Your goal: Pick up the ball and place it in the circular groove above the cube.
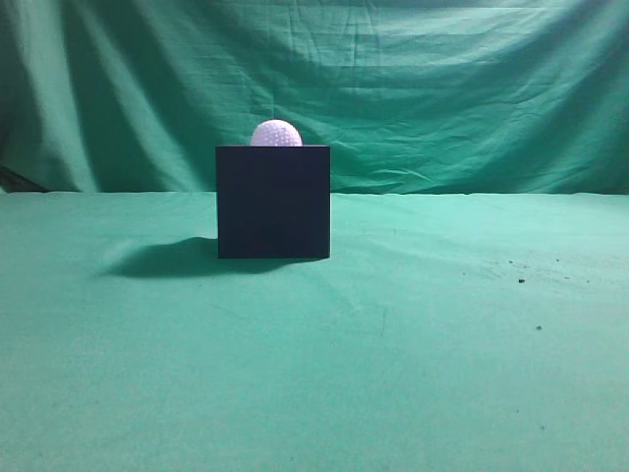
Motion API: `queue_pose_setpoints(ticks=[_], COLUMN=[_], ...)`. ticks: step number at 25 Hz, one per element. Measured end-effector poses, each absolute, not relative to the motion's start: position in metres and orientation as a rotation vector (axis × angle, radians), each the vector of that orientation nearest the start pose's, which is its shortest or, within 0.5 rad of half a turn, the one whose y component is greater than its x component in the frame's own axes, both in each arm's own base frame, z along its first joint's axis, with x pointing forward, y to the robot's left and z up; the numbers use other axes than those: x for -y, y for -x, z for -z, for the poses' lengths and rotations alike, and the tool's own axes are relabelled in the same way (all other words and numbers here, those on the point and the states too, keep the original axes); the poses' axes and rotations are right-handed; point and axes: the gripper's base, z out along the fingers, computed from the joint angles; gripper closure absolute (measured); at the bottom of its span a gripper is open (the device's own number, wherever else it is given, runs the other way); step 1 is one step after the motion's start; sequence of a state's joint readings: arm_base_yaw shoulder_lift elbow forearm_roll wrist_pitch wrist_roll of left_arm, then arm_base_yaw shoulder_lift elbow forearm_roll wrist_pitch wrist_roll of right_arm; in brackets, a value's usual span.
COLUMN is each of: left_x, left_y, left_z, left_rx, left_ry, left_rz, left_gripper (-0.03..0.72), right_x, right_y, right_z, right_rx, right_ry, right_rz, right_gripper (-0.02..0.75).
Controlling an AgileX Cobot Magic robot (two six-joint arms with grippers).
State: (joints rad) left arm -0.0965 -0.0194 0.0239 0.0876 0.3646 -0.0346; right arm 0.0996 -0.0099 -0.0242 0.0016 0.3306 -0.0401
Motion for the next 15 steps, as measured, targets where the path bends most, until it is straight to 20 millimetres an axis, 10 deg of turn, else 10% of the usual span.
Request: queue_pose_setpoints(ticks=[15], left_x=[0.002], left_y=[-0.052], left_z=[-0.173], left_rx=[-1.848], left_ry=[-0.111], left_rz=[0.005], left_gripper=[0.688], right_x=[-0.004], right_y=[-0.052], right_z=[-0.17], right_rx=[-1.885], right_ry=[0.08], right_rz=[-0.05], right_gripper=[0.738])
